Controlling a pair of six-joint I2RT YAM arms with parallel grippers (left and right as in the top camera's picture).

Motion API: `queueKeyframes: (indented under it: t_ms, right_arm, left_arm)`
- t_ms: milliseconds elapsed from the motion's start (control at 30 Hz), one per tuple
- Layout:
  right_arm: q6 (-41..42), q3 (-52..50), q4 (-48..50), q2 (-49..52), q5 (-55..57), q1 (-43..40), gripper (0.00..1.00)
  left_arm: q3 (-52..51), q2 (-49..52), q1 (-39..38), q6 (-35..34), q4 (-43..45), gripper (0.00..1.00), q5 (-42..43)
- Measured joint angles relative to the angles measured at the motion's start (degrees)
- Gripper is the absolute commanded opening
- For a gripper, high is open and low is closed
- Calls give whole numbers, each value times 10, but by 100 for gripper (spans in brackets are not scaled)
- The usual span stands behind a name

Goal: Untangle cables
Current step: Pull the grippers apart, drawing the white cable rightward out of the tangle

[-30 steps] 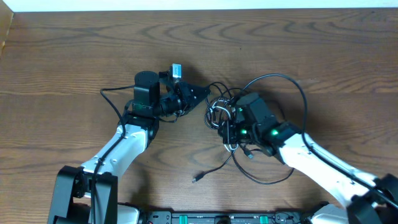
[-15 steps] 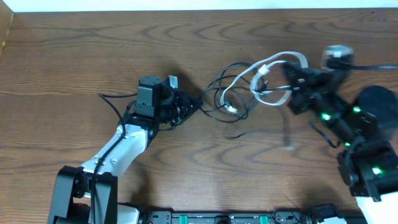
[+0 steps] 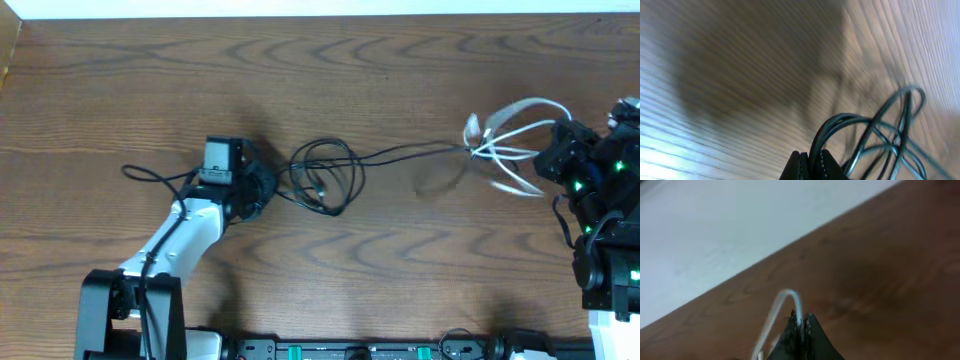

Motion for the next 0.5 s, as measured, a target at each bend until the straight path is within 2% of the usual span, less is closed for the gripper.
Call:
queueKeyframes:
  t_ms: [267,500]
  right_arm:
    - [30,0,-77,31,83,0,1]
    - [132,0,-177,58,214,-30,1]
  left_arm:
    - [0,0,9,-20,-15,8,-44]
    - [1,0,57,-161,-125,8,-188]
